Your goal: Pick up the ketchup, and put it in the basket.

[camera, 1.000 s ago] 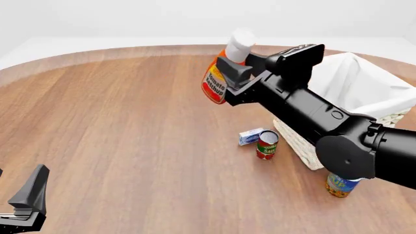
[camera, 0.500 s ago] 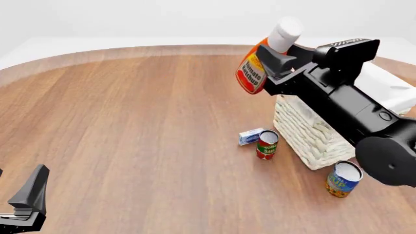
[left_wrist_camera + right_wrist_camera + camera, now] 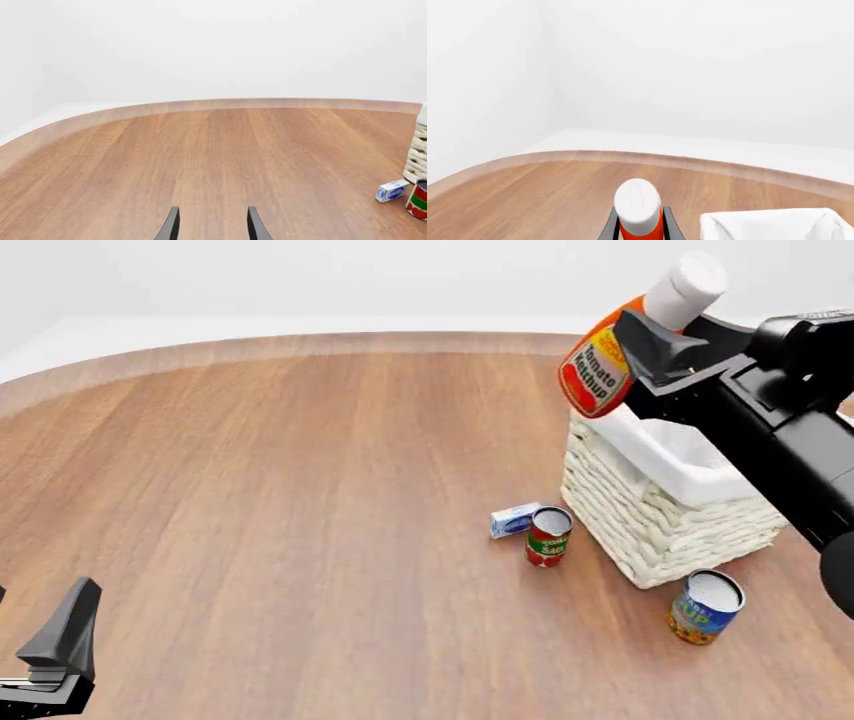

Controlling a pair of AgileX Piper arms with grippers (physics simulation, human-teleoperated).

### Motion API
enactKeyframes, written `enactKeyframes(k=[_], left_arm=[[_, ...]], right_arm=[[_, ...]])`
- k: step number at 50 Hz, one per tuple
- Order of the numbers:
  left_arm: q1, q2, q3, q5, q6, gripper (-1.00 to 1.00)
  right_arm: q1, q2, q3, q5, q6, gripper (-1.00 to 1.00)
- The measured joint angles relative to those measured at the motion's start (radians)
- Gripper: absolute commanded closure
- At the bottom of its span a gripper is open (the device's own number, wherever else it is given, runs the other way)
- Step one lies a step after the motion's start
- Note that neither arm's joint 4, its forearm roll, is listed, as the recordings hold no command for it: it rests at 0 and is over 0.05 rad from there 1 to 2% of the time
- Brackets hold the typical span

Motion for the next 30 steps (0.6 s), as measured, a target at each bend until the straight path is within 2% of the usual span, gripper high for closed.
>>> enactKeyframes(k=[30], left_arm=[[0.0, 0.0, 0.0, 0.0, 0.0, -1.0]], right_arm=[[-0.118, -0.088, 0.036, 0.043, 0.002, 1.0]])
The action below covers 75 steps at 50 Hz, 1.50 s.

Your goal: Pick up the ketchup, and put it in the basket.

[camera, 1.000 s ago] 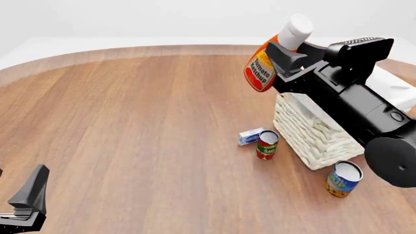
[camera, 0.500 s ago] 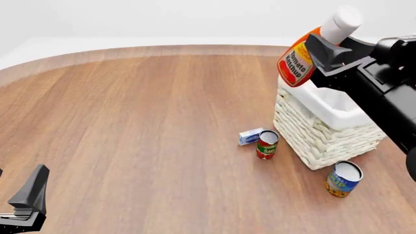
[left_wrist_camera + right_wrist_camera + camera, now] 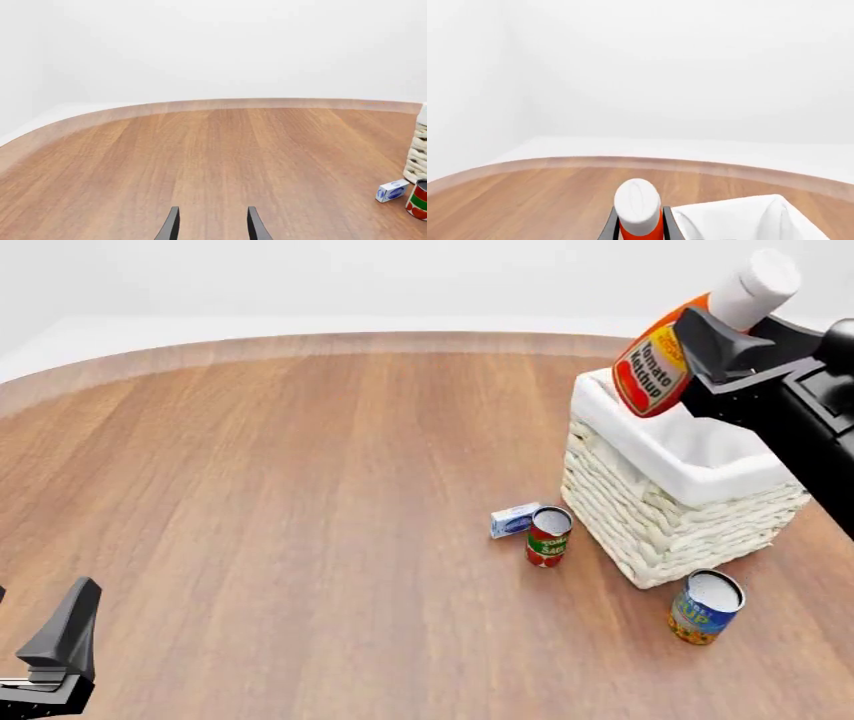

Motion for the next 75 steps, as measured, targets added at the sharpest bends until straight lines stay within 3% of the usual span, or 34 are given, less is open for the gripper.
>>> enactKeyframes(k=[48, 75], left_arm=[[0.0, 0.0, 0.0, 0.0, 0.0, -1.0], [0.0, 0.0, 0.0, 0.0, 0.0, -1.0]], right_arm=[[-0.17, -0.211, 0.048, 0.139, 0.02, 1.0], [-0.231, -0.071, 0.004, 0.095, -0.008, 1.0]])
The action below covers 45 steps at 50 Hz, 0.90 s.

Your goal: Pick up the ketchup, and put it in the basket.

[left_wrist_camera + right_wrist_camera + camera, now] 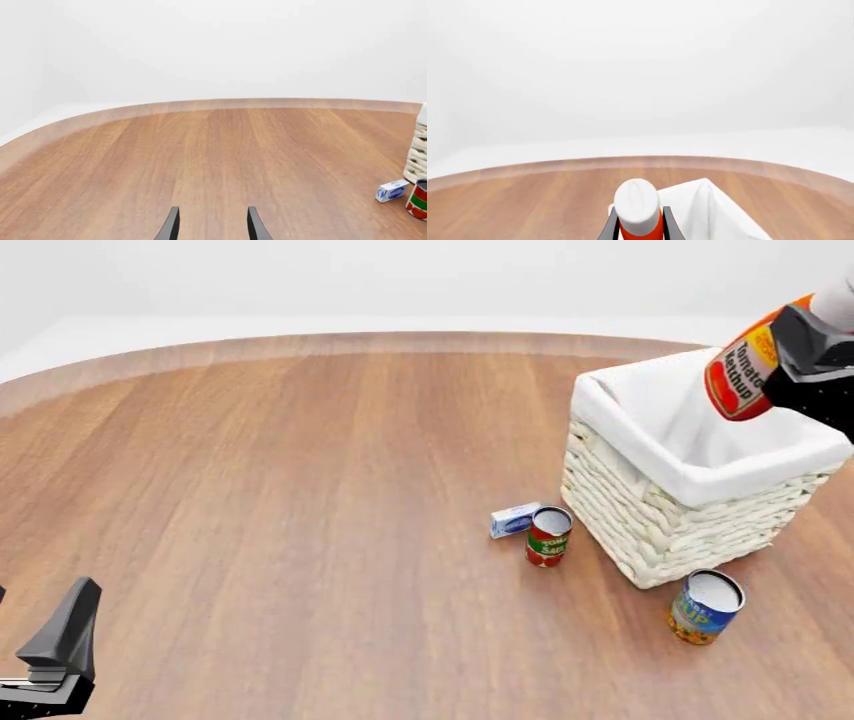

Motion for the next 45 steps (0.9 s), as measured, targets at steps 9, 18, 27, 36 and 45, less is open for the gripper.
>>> enactKeyframes(k=[9, 18, 27, 36, 45], left_arm=[[0.0, 0.0, 0.0, 0.0, 0.0, -1.0], [0.0, 0.0, 0.0, 0.0, 0.0, -1.0], [0.0, 0.0, 0.0, 0.0, 0.0, -1.0], [0.0, 0.0, 0.0, 0.0, 0.0, -1.0], [0.0, 0.0, 0.0, 0.0, 0.0, -1.0]], right_arm=[[-0.018, 0.065, -0.027, -0.008, -0.011, 1.0], [-0.038, 0.104, -0.039, -0.004, -0.016, 1.0], [-0.051, 0.134, -0.038, -0.008, -0.018, 1.0], [-0.056, 0.164, -0.039, -0.013, -0.026, 1.0], [-0.062, 0.191, -0.046, -0.012, -0.036, 1.0]])
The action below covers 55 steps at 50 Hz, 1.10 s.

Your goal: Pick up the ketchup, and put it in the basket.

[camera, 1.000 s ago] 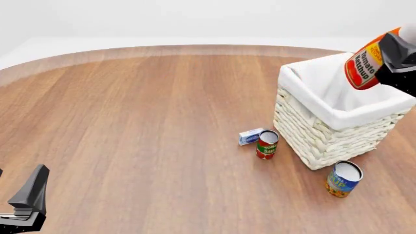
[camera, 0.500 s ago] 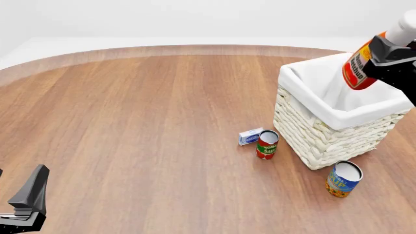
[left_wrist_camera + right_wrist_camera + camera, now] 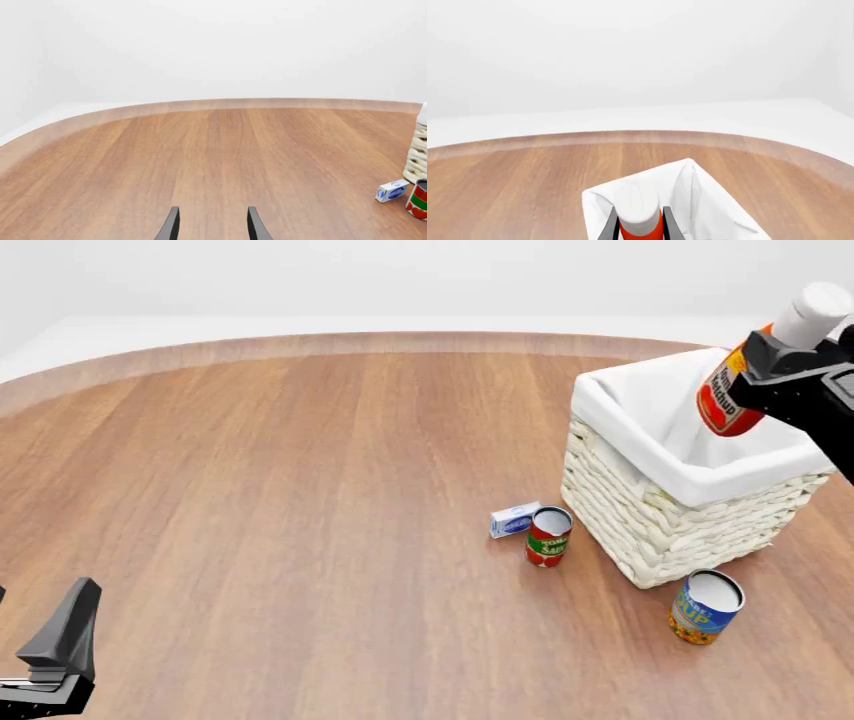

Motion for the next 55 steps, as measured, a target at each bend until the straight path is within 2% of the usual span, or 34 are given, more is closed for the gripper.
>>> enactKeyframes(k=[39, 55], left_arm=[[0.0, 0.0, 0.0, 0.0, 0.0, -1.0], [0.0, 0.0, 0.0, 0.0, 0.0, -1.0]], right_arm=[[-0.024, 0.098, -0.08, 0.067, -0.079, 1.0], [-0.018, 0.145, -0.094, 0.064, -0.09, 1.0]])
